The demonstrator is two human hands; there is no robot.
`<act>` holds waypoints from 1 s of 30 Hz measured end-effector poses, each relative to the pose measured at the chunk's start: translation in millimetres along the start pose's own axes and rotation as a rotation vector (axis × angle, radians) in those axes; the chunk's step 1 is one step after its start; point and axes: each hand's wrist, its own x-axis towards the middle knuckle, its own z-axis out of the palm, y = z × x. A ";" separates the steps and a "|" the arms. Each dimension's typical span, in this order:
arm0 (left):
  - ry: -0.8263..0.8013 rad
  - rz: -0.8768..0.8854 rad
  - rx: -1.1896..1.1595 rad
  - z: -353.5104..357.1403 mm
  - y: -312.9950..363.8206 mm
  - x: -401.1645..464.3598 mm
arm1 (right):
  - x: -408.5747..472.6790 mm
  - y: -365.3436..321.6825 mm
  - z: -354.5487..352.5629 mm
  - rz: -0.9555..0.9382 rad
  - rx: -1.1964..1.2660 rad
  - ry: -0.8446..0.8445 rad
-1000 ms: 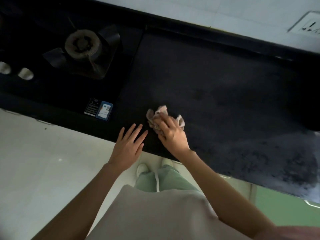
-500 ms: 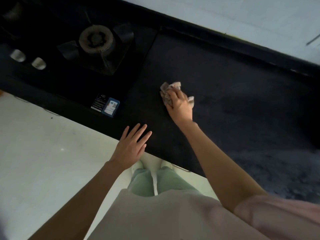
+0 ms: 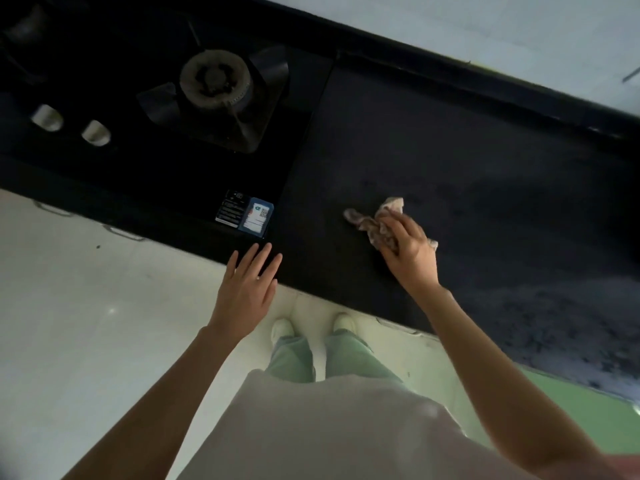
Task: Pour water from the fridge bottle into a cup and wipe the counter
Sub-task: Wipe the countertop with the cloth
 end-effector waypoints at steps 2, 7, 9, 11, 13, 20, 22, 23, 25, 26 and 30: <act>0.007 0.028 0.000 -0.4 -12.1 -2.9 | 16.7 -20.6 15.5 0.055 -0.013 0.041; 0.003 0.113 0.012 0.8 -28.4 -8.1 | 0.4 -92.8 60.1 -0.112 -0.001 0.007; 0.001 0.123 0.010 0.4 -29.8 -7.8 | -26.1 -109.1 69.3 -0.164 0.020 -0.021; 0.003 0.125 -0.008 0.9 -29.6 -8.0 | -52.8 -109.4 66.6 -0.206 0.019 -0.046; -0.003 0.130 -0.020 1.3 -29.4 -8.8 | -64.8 -97.3 52.6 -0.220 -0.003 -0.041; -0.030 0.132 -0.016 0.6 -30.3 -9.3 | 21.1 -56.3 34.2 0.140 -0.091 0.022; -0.028 0.122 -0.019 0.2 -29.6 -9.5 | 43.1 -77.8 43.8 0.086 -0.082 0.019; -0.028 0.118 -0.019 0.2 -28.8 -9.9 | 45.8 -90.5 49.9 0.028 -0.083 0.010; -0.032 0.112 -0.019 0.2 -27.7 -9.3 | 32.1 -109.6 62.3 -0.107 -0.068 -0.011; -0.032 0.105 -0.014 0.2 -27.5 -8.9 | 17.5 -115.5 67.0 -0.160 -0.047 -0.033; -0.014 0.090 -0.008 0.6 -25.5 -8.9 | -45.4 -104.3 62.2 -0.304 0.017 -0.125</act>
